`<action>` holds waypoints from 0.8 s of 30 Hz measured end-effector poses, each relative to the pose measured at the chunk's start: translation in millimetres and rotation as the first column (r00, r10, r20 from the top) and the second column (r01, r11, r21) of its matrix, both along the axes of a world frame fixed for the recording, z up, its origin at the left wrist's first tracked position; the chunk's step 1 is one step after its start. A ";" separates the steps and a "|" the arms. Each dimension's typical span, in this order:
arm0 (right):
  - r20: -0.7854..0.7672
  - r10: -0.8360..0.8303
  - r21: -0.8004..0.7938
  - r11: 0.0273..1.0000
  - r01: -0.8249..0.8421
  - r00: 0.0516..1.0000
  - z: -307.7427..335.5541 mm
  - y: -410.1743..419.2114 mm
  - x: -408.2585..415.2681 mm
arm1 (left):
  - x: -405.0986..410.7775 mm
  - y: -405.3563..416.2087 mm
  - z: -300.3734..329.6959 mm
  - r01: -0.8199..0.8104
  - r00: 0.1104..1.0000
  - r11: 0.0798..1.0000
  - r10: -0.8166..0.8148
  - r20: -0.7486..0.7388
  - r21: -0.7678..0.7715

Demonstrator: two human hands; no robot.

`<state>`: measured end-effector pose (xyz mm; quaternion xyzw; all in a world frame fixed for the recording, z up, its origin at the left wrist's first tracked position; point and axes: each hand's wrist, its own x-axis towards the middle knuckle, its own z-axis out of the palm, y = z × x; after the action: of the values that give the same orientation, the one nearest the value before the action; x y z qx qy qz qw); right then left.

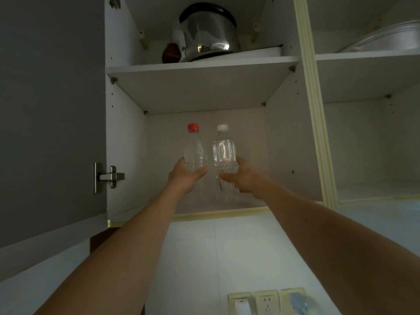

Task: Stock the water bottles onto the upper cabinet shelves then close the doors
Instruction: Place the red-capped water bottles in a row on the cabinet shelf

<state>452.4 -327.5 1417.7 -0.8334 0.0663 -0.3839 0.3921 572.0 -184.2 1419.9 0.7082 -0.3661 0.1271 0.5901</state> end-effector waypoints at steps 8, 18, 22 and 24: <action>-0.088 -0.189 -0.215 0.962 0.166 0.978 -0.6 0.6 -37.0 | -25.7 22.6 21.7 -0.279 0.956 0.851 0.204 0.210 0.445; 0.179 -0.280 -0.300 0.898 0.323 0.943 -26.7 20.7 -166.9 | -144.1 67.0 -0.6 -0.239 0.903 0.970 0.201 0.381 0.053; 0.277 -0.205 -0.268 0.922 0.281 0.939 -59.3 36.7 -218.3 | -214.5 76.5 -33.9 -0.129 0.893 0.990 0.143 0.427 -0.061; 0.268 -0.177 -0.277 0.927 0.252 0.947 -84.0 45.9 -242.9 | -246.0 79.5 -58.2 -0.087 0.892 0.994 0.105 0.439 -0.060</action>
<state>209.4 -281.6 1333.7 -0.8197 0.0496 -0.5274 0.2179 326.1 -104.7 1361.8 0.6666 -0.4526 0.3205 0.4981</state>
